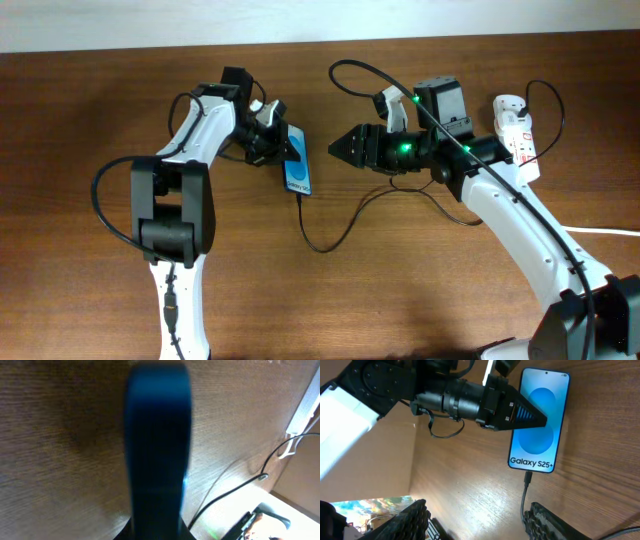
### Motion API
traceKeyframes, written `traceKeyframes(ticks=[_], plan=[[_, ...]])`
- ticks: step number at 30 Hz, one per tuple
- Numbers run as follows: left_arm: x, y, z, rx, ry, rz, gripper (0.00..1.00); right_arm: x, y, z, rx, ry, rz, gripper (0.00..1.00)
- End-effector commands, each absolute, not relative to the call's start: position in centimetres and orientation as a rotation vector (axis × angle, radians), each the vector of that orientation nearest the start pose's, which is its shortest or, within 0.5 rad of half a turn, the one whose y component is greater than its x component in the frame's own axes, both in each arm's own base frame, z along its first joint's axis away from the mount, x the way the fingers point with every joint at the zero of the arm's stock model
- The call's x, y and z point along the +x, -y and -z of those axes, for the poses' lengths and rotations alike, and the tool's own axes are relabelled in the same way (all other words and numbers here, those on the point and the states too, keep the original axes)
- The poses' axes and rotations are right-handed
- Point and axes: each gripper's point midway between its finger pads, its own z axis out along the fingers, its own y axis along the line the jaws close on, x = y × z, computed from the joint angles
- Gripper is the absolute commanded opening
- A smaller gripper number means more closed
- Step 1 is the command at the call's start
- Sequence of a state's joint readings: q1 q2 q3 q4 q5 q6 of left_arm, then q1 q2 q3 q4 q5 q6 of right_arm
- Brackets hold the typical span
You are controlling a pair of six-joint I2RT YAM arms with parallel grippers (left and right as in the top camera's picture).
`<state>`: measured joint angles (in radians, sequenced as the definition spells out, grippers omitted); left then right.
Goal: Plug charger to phone and switch on socket
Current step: 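Lower the phone with the left gripper onto the plug, then open the left gripper, leave the phone flat, and lift away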
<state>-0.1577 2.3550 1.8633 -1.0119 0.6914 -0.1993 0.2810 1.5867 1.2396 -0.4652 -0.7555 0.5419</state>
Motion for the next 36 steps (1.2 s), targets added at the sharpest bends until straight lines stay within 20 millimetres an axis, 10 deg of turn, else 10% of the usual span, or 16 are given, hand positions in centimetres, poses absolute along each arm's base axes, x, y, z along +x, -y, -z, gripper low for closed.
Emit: traceKeyframes(ticks=[1,13,36], plan=[[43.9,17.8,-2.3,-0.049,-3.030,1.056,0.00,36.7,-22.4,-21.2,-0.078,-2.448,-1.257,0.66],[44.0,17.0,-1.8,0.051,-3.027,0.971,0.27,36.8,-22.1,-20.8,-0.057,-2.465,-1.227,0.67],[44.9,11.6,0.9,0.035,-3.105,0.415,0.42,36.8,-22.1,-20.8,-0.057,-2.465,-1.227,0.66]])
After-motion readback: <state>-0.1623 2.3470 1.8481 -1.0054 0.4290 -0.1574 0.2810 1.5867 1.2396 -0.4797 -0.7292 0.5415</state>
